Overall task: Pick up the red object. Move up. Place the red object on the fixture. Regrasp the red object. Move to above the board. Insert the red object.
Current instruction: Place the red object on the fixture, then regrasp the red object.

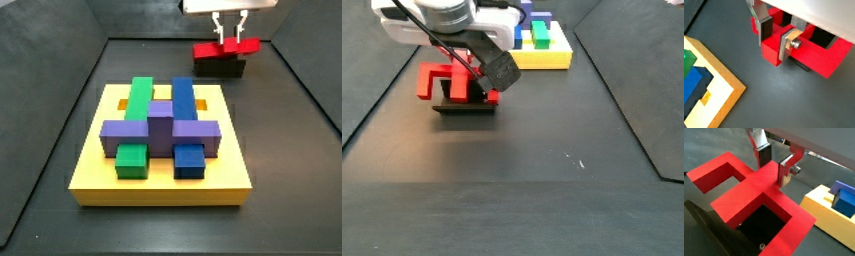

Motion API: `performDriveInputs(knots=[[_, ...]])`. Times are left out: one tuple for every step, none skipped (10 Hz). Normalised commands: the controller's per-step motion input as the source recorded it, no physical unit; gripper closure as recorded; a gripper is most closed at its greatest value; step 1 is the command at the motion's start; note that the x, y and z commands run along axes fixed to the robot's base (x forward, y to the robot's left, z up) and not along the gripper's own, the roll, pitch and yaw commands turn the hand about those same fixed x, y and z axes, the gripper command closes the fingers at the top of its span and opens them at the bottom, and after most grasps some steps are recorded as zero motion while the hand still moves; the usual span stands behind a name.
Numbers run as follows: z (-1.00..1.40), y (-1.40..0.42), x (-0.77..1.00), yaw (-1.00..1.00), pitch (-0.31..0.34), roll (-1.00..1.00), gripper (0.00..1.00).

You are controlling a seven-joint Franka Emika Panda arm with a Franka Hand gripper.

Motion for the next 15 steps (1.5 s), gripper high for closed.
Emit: performDriveInputs(knots=[[-0.12,0.05,0.07,-0.17,0.143,0.0,1.0],[-0.08,0.11,0.05,-0.2,0.146,0.0,1.0],[-0.14,0.13,0.02,-0.26,0.157,0.0,1.0],[-0.17,0.1,0.0,-0.26,0.071,0.0,1.0],[-0.17,0.02,0.0,-0.19,0.0,0.0,1.0],[-0.01,0.0,0.0,0.0,-0.057,0.0,1.0],[0.0,0.0,0.0,0.0,0.0,0.06,1.0],[0.0,0.0,0.0,0.0,0.006,0.1,1.0],[0.0,0.0,0.0,0.0,0.0,0.0,1.0],[0.0,0.0,0.0,0.0,0.0,0.0,0.0],[0.19,0.0,-0.03,0.0,0.034,0.7,0.0],[0.22,0.0,-0.01,0.0,0.031,0.74,0.0],[0.23,0.0,-0.04,0.0,0.0,0.79,0.0],[0.21,-0.08,0.0,0.0,0.0,0.74,0.0],[0.21,-0.13,0.0,0.0,0.0,0.77,0.0]])
